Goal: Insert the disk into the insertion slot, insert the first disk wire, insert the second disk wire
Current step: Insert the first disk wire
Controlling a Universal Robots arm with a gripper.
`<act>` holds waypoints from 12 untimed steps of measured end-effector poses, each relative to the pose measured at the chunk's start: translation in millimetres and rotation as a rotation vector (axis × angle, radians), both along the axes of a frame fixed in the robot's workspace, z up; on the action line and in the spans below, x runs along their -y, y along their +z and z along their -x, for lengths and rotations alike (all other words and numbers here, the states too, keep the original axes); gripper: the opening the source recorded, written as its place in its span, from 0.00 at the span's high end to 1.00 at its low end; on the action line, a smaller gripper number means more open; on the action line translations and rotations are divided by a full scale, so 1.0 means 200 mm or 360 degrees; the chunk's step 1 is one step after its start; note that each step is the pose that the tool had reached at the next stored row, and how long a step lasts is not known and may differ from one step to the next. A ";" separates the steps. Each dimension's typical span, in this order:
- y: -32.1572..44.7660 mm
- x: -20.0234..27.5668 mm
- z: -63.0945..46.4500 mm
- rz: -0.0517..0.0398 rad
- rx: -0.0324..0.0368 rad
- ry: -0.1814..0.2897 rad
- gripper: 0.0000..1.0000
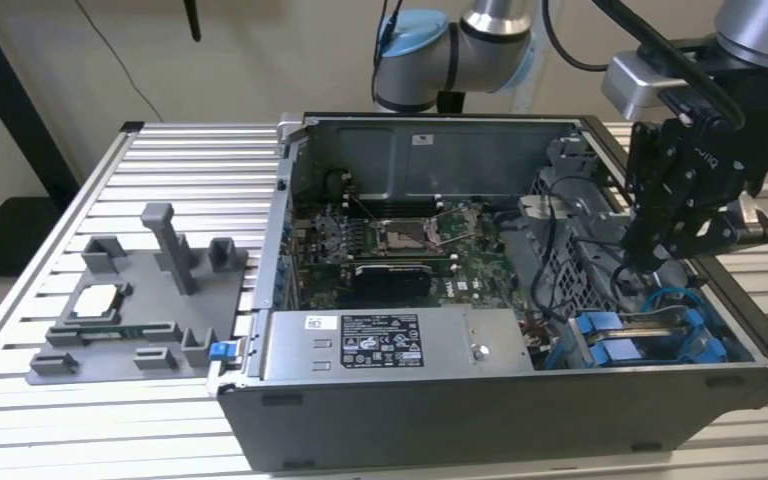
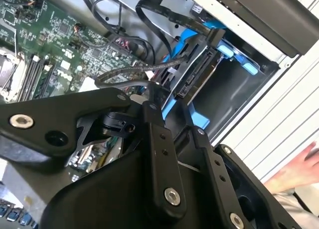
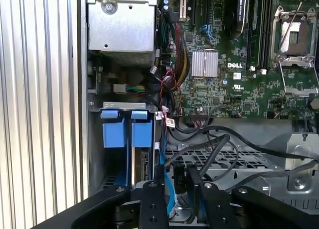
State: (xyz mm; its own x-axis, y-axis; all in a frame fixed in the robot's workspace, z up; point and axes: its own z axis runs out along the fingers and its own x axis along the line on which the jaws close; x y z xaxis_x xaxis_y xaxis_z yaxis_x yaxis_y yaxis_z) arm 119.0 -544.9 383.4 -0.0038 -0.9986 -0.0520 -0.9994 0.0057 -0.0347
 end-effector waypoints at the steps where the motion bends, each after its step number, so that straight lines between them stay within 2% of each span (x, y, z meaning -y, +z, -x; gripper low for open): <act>1: 0.000 0.000 0.00 -0.0004 0.0000 0.0000 0.00; 8: -0.010 0.000 0.00 -0.0023 0.0005 0.0000 0.00; 9: -0.012 0.000 0.00 -0.0026 0.0006 0.0000 1.00; 12: -0.014 0.000 0.00 -0.0031 0.0006 0.0000 1.00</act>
